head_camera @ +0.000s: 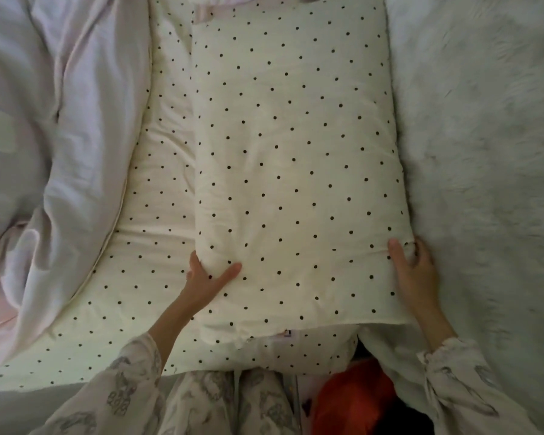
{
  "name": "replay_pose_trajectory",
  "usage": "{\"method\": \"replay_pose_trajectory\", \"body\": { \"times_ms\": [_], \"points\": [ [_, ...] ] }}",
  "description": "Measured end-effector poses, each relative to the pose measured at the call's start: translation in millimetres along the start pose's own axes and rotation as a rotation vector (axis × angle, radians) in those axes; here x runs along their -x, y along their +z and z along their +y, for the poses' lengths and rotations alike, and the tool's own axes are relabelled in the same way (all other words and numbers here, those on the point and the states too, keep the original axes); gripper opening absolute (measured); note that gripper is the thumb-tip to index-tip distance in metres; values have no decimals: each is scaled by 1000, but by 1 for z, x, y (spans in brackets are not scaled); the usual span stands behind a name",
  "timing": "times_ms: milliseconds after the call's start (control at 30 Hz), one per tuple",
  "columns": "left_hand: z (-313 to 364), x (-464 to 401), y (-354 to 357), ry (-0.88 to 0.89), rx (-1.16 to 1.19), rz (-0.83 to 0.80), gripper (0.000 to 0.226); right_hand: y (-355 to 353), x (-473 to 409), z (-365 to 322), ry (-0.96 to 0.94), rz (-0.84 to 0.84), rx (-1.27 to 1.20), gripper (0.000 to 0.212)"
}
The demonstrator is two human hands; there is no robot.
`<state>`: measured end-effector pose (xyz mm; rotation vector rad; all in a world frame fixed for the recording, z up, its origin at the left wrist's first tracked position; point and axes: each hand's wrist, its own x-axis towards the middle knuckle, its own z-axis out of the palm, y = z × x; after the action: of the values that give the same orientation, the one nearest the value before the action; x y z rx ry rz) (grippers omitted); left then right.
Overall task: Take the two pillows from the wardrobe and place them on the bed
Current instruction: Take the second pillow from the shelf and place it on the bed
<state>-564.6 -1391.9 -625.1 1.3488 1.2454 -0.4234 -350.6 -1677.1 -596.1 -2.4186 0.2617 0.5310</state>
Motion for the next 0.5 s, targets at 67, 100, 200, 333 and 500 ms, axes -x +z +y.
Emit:
{"method": "replay_pose_trajectory", "body": {
  "times_ms": [67,100,200,333,500],
  "points": [
    [2,-3,0,-59,-7,-34,120,6,-6,-4,47,-13,61,60],
    [4,-3,1,-71,-20,-33,120,9,-7,-6,78,-2,73,60],
    [10,8,6,78,-386,145,115,16,6,-17,-27,74,162,57],
    [36,7,10,625,-934,263,100,15,15,-33,-518,106,510,48],
    [78,-17,32,636,-1091,141,94,27,3,-54,-516,-91,713,71]
  ]
}}
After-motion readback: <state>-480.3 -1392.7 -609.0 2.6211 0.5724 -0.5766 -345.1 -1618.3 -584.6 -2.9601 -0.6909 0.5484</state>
